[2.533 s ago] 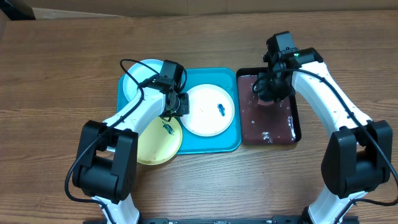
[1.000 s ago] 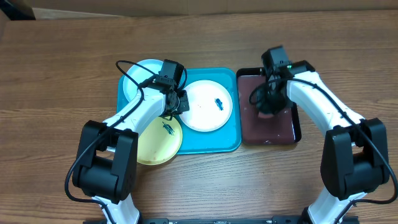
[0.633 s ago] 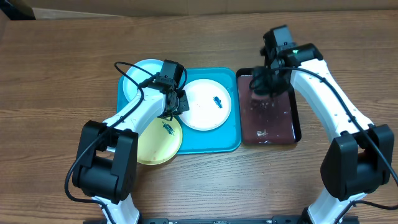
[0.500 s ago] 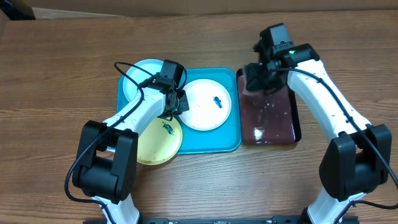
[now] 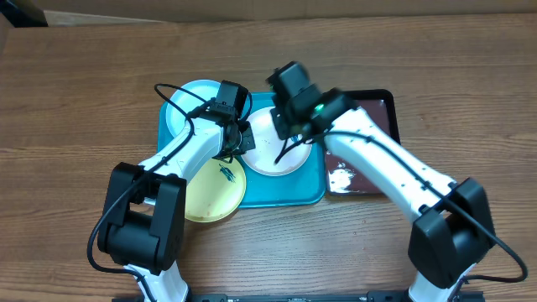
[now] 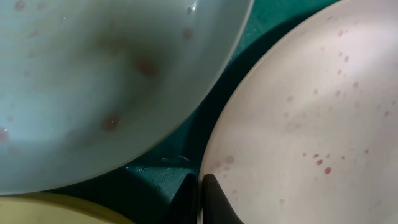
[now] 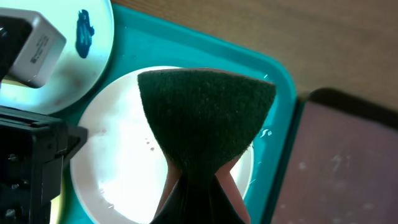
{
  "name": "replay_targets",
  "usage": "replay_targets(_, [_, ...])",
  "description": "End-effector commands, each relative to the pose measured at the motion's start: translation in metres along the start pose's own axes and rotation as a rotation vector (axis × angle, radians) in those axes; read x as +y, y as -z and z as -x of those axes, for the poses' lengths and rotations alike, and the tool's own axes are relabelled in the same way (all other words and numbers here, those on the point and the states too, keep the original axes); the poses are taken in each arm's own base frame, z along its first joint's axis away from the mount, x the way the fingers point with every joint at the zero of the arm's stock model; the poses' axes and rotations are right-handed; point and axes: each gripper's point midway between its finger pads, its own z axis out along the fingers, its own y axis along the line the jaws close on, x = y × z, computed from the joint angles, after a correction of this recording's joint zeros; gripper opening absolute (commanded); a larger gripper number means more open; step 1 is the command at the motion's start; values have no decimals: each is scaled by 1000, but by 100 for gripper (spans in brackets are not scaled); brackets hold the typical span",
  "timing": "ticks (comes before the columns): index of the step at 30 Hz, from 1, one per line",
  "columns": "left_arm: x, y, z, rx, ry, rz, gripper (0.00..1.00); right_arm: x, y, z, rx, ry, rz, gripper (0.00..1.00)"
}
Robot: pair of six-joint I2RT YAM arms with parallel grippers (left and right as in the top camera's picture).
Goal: Clean dirty plates on tray and stack at the side
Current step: 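Scrub the white plate with the sponge in the right gripper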
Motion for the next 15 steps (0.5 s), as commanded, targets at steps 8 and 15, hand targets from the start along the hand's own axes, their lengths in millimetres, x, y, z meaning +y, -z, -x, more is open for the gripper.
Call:
replay_targets(8, [10, -5, -4, 14, 21, 42, 4, -23, -26, -6, 5, 96, -280, 4])
replay_targets(15, [10, -5, -5, 14, 20, 42, 4, -30, -55, -25, 78, 130, -344, 4])
